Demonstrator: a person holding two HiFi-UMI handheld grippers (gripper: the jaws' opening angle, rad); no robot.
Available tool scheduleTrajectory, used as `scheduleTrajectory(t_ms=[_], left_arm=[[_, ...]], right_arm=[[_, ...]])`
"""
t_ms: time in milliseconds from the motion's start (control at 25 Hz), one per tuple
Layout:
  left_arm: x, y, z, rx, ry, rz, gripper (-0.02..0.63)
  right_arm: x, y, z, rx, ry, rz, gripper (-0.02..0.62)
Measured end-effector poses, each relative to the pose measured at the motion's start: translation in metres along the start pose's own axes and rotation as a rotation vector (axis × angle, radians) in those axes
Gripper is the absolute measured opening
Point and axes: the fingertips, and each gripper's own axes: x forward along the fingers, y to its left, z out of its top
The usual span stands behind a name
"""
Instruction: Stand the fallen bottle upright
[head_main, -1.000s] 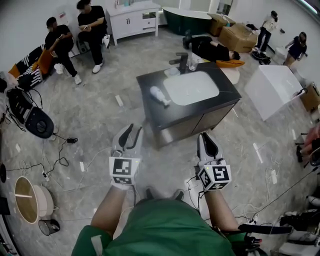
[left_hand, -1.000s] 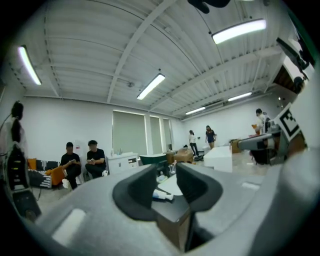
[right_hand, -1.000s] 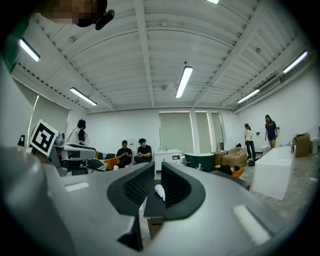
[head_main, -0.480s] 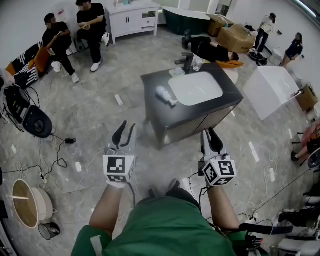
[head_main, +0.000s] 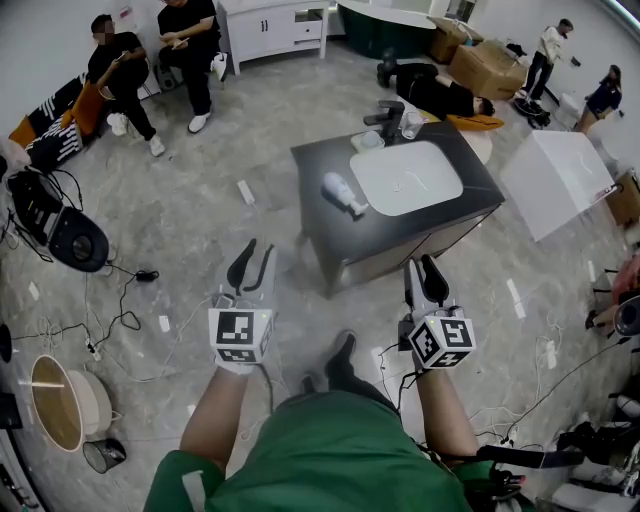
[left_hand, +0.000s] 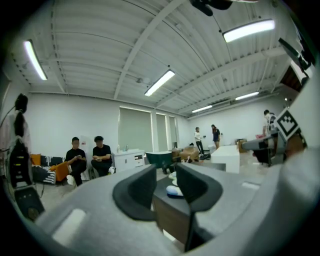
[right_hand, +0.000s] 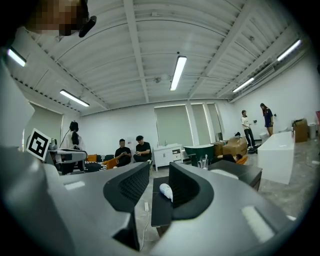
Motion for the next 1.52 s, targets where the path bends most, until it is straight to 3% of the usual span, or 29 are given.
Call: scheduleTrajectory(t_ms=[240, 960, 1320, 1520], left_arm=[[0.050, 0.011, -0.011, 0.004, 0.043, 0.026, 0.120], [0.227, -0.031, -0.013, 0.050, 0.124, -0.003, 0.120], [0.268, -0.026, -0.016, 0.125, 0.171, 0.013, 0.120], [0.301, -0.020, -0.045, 0.194, 0.221, -0.022, 0.120]], right_arm=[[0.053, -0.027, -0.010, 0.056, 0.022, 0.026, 0.107], [0.170, -0.138, -0.011, 0.143, 0.075, 0.100, 0.107], [0.202, -0.164, -0.020, 0.186, 0.104, 0.118, 0.107], [0.220, -0.182, -0.024, 0.200, 0.100, 0.084, 0.107]])
